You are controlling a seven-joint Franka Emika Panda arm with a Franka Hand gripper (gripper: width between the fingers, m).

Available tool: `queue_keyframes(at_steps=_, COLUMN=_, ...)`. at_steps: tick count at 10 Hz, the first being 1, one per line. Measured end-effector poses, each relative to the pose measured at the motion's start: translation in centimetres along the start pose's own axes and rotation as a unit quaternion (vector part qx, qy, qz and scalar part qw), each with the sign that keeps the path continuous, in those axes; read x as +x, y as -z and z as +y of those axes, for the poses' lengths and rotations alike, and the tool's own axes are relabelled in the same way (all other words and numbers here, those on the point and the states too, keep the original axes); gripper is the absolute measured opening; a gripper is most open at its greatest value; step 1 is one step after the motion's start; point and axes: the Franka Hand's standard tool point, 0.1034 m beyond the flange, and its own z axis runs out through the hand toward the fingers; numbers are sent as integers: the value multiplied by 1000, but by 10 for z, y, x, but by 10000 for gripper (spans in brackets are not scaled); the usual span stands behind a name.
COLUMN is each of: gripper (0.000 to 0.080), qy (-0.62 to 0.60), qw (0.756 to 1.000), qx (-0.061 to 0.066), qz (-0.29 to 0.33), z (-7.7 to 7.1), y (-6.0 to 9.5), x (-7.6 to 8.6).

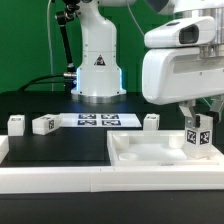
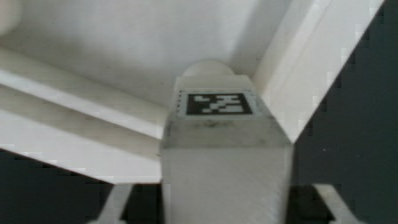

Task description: Assemble square table

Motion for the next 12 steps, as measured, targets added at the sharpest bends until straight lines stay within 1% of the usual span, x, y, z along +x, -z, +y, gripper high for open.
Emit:
queue_keyframes(at_steps=1, gripper=287, qy=-6, qw=1000, qx=0, qz=0, z=0, y=0, x=0)
queue_keyframes(at_steps=3, gripper=287, qy=-61, qw=998, qx=0, qz=0, z=1, y=0, x=0)
queue_keyframes(at_steps=6, gripper=288, qy=-182, qw=983, qx=-1, qz=0, z=3, y=1, x=-2)
queue_keyframes(at_steps=7, gripper=288, qy=-242, qw=970, qx=-1, qz=-1, z=2, y=0, x=-5)
queue_keyframes(at_steps=8, gripper=288, qy=-304, qw=953, qx=-1, qz=-2, z=2, y=0, x=-7)
queue_keyframes(at_steps=10, gripper=288, qy=-404, qw=915, qx=-4, qz=-13, z=-2, y=0, x=-11)
queue_keyframes(at_steps=11, gripper=288, qy=-457, qw=889, qx=-1, qz=-13, z=-1, y=0, x=-11)
queue_keyframes(at_steps=12, gripper=288, qy=-487, qw=873, qx=1, qz=-14, z=0, y=0, x=-11)
